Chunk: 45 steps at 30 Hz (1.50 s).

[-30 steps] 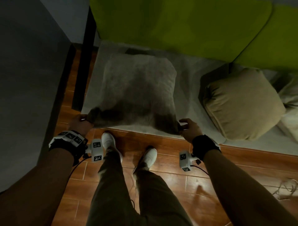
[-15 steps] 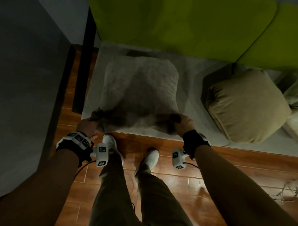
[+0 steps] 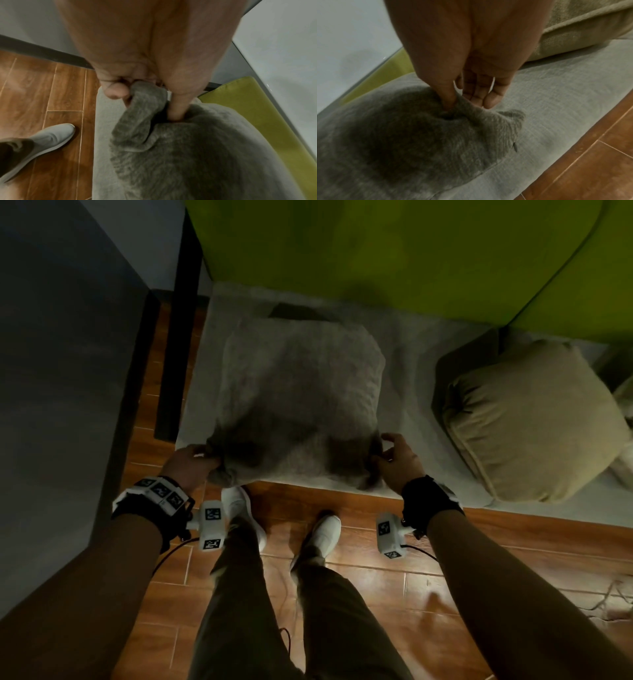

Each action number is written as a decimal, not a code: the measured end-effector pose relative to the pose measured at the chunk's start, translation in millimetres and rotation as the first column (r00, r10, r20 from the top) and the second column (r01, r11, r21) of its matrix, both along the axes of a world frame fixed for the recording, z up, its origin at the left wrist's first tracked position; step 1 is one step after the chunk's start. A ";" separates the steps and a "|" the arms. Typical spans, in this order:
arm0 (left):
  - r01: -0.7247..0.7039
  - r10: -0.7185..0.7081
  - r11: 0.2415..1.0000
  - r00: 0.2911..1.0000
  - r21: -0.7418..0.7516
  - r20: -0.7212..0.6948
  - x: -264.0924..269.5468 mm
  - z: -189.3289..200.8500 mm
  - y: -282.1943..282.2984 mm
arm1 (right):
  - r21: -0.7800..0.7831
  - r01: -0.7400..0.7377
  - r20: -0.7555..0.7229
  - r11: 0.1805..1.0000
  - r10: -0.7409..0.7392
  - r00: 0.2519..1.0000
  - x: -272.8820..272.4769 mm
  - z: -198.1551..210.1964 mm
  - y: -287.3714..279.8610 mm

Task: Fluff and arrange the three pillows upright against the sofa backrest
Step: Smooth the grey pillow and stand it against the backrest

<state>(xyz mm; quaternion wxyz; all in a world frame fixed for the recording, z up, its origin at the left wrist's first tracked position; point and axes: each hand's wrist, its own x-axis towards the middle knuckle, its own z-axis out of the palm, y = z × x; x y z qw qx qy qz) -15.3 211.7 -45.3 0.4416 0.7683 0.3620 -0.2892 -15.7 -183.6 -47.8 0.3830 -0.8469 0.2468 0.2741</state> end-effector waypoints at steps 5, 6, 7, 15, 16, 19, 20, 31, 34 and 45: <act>-0.012 0.010 0.989 1.000 0.145 0.011 -2.4 -4.2 12.9 | -0.057 -0.104 0.058 0.993 0.107 0.993 4.4 3.0 -4.7; -0.041 0.037 0.989 0.999 0.141 0.027 -4.2 -6.6 11.3 | -0.089 -0.127 0.069 0.988 0.133 0.989 3.5 2.8 -2.8; -0.080 0.073 0.989 0.996 0.126 0.059 -5.3 -4.1 6.2 | -0.146 -0.151 0.083 0.978 0.164 0.983 1.7 2.9 0.4; 0.348 -0.534 0.826 0.737 0.444 0.414 13.2 52.0 -75.4 | -0.330 -0.392 0.454 0.859 0.508 0.732 -8.4 27.0 84.5; 0.430 -0.615 0.770 0.695 0.471 0.371 22.7 45.1 -80.7 | -0.344 -0.412 0.462 0.844 0.534 0.708 -3.0 20.9 98.3; 0.605 -0.737 0.638 0.658 0.476 0.152 46.1 0.8 -77.7 | -0.359 -0.434 0.344 0.826 0.550 0.761 13.7 -11.1 117.1; 0.641 -0.756 0.606 0.647 0.471 0.093 51.6 -13.9 -75.0 | -0.379 -0.430 0.309 0.819 0.550 0.776 16.5 -24.5 117.0; 0.739 -0.867 0.440 0.498 0.510 0.027 42.4 -81.5 -78.2 | -0.295 -0.252 0.066 0.922 0.283 0.957 -44.3 -107.8 85.6; 0.758 -0.872 0.417 0.489 0.502 -0.014 47.8 -78.0 -79.7 | -0.180 -0.180 -0.007 0.967 0.182 0.983 -58.2 -103.0 71.1; 0.749 -0.836 0.476 0.548 0.462 -0.027 71.8 -86.6 -73.2 | -0.341 -0.267 0.333 0.901 0.382 0.862 -22.8 -73.3 134.3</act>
